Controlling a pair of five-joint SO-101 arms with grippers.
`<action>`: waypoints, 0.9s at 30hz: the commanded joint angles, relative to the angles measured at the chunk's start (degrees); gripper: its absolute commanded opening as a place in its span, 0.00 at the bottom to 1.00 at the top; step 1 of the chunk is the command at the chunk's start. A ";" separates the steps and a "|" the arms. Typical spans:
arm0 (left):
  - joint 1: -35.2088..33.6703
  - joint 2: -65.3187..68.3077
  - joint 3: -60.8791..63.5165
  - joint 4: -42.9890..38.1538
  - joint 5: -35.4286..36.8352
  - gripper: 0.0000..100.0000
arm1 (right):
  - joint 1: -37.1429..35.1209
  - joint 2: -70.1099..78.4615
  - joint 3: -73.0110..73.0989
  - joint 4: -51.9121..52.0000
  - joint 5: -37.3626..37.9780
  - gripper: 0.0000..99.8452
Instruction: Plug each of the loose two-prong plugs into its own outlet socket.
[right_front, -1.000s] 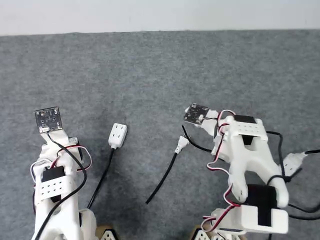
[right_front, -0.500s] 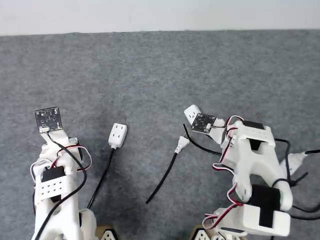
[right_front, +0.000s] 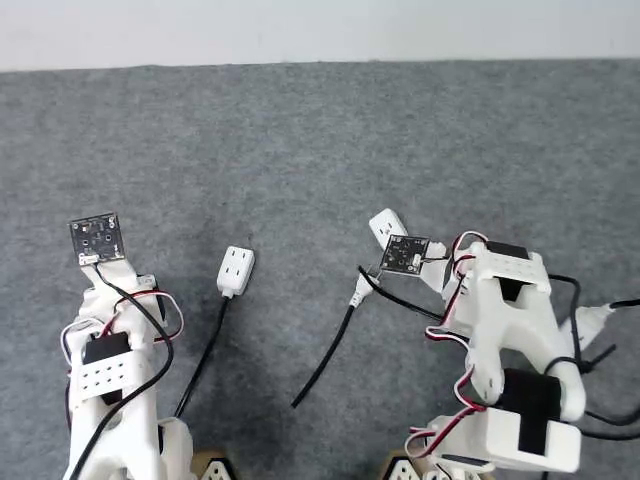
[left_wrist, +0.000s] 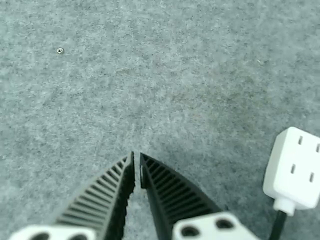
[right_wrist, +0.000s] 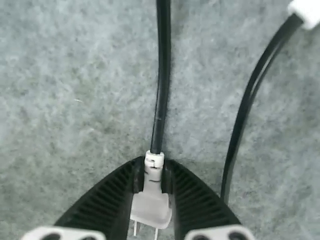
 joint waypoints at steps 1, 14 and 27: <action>0.00 -0.18 -2.15 -1.67 -0.53 0.02 | 0.13 -0.31 0.09 0.57 0.70 0.01; 2.81 0.26 -2.33 0.35 -0.53 0.01 | -6.64 -15.25 -12.75 20.26 -21.19 0.01; 5.54 9.05 -9.98 10.55 -2.73 0.01 | -30.20 -39.96 -23.21 29.85 -50.64 0.01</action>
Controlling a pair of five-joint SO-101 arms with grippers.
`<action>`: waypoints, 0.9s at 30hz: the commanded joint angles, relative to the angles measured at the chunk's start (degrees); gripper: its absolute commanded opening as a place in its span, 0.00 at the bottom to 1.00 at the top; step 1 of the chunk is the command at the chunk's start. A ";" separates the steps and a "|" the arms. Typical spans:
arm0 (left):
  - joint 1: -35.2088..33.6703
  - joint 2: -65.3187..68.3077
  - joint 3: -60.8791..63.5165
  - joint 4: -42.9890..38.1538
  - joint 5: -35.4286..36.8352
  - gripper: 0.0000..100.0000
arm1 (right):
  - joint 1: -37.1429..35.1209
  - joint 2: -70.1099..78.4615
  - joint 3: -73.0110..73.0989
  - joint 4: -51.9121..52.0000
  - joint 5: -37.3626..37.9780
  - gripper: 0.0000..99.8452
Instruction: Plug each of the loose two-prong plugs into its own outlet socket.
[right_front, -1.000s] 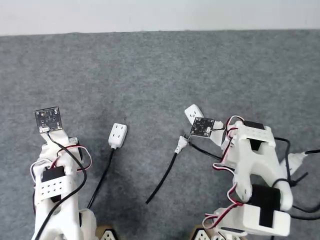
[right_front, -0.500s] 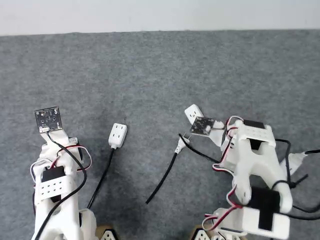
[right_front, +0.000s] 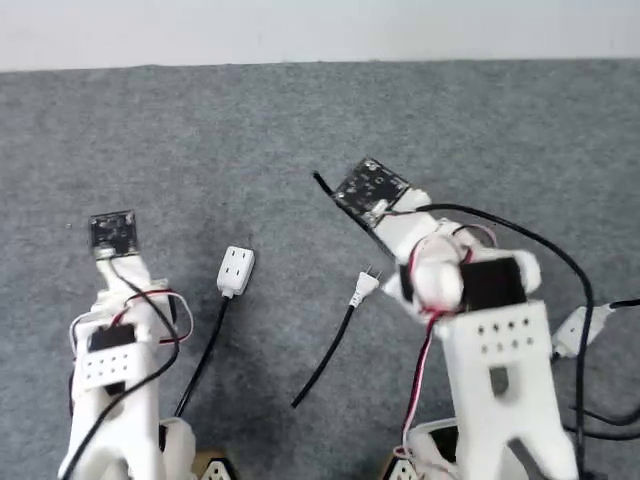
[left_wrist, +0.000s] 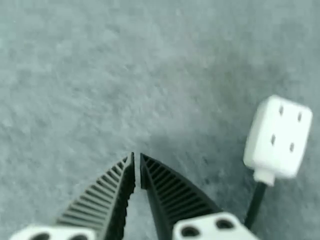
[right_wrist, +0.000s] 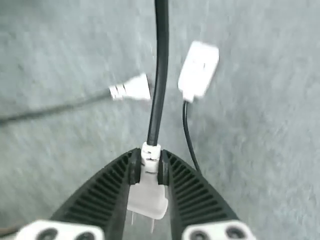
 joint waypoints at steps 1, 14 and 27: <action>1.41 6.07 -7.34 3.25 -5.01 0.01 | -7.25 -3.30 -5.71 0.13 -5.19 0.01; 17.85 14.42 -15.52 16.88 -26.81 0.01 | -25.19 6.64 -9.41 -12.26 -19.08 0.01; 21.10 14.42 -13.23 17.49 -38.68 0.01 | -26.95 21.05 -9.32 -17.71 -25.14 0.01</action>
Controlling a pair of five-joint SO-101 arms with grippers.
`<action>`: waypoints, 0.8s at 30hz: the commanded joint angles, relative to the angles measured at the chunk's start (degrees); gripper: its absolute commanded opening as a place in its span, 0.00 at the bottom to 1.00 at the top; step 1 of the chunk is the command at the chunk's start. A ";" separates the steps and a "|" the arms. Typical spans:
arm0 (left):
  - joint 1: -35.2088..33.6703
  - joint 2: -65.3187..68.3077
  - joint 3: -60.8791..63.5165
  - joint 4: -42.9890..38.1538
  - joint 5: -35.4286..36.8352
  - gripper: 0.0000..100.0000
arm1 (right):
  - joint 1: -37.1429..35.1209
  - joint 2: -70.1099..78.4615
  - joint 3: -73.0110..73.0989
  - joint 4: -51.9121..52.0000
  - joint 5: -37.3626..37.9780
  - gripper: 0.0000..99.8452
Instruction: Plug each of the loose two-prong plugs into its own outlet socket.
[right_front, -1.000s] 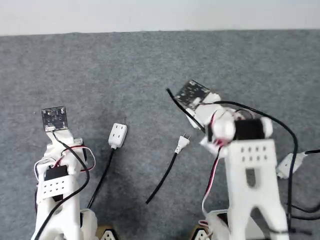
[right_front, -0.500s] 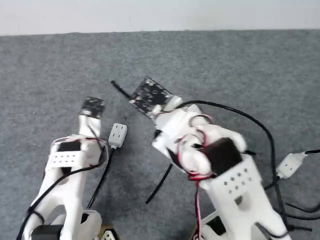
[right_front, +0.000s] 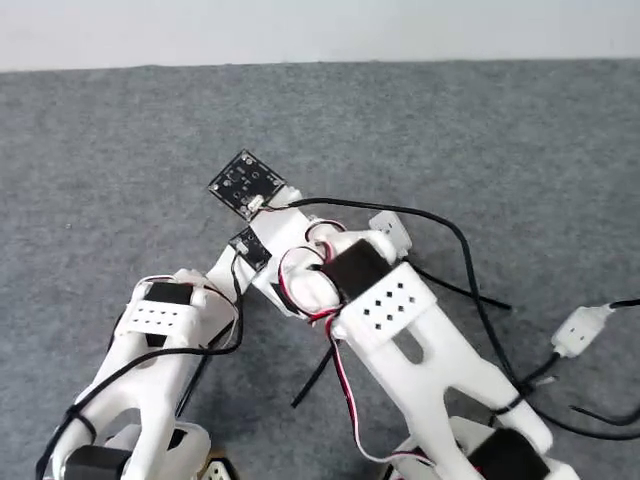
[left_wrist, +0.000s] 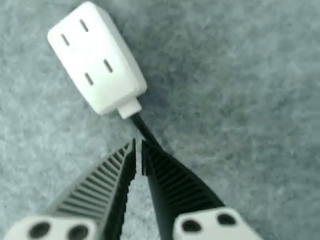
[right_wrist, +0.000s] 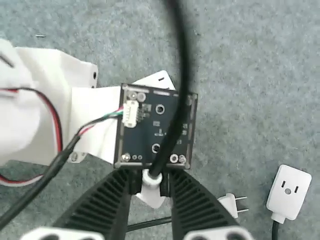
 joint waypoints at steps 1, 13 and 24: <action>1.23 -0.18 -0.48 1.58 -2.81 0.01 | -0.48 1.45 -2.99 -2.24 -0.62 0.01; -6.59 -2.29 -1.27 -1.41 4.92 0.01 | -0.13 1.71 0.97 -11.30 -3.60 0.01; -19.16 -17.14 5.67 -10.73 17.76 0.01 | 2.68 1.80 5.98 -24.57 -7.47 0.01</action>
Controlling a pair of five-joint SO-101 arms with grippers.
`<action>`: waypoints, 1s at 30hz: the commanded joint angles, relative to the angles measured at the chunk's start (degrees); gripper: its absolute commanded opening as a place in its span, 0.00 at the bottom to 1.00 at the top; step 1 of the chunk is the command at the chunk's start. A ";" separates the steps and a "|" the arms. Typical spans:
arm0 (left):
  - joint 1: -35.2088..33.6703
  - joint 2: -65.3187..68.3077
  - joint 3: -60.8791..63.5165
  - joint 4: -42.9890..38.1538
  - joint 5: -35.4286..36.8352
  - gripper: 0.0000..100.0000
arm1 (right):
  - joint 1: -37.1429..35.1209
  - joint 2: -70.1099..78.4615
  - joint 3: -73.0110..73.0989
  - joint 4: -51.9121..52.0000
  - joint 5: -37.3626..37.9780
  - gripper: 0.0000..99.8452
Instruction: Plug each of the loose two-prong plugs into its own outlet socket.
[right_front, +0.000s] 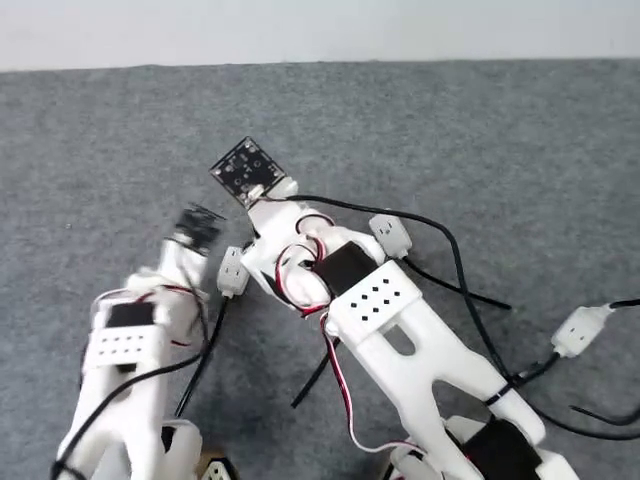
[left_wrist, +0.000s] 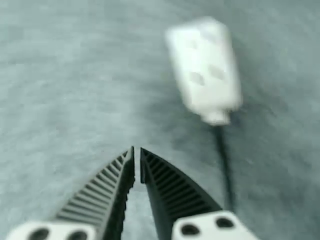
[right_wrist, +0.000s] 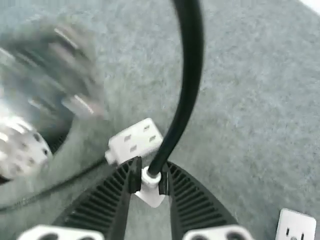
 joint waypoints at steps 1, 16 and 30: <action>-7.21 -3.60 -0.75 -2.99 6.24 0.01 | 1.71 -0.22 0.26 -5.14 -4.48 0.01; -13.45 -3.60 -1.27 -2.90 8.26 0.01 | 2.07 13.76 0.44 -21.14 -19.69 0.01; -10.64 -4.04 1.10 -3.34 3.25 0.01 | 2.15 24.04 -9.14 -21.14 -19.69 0.01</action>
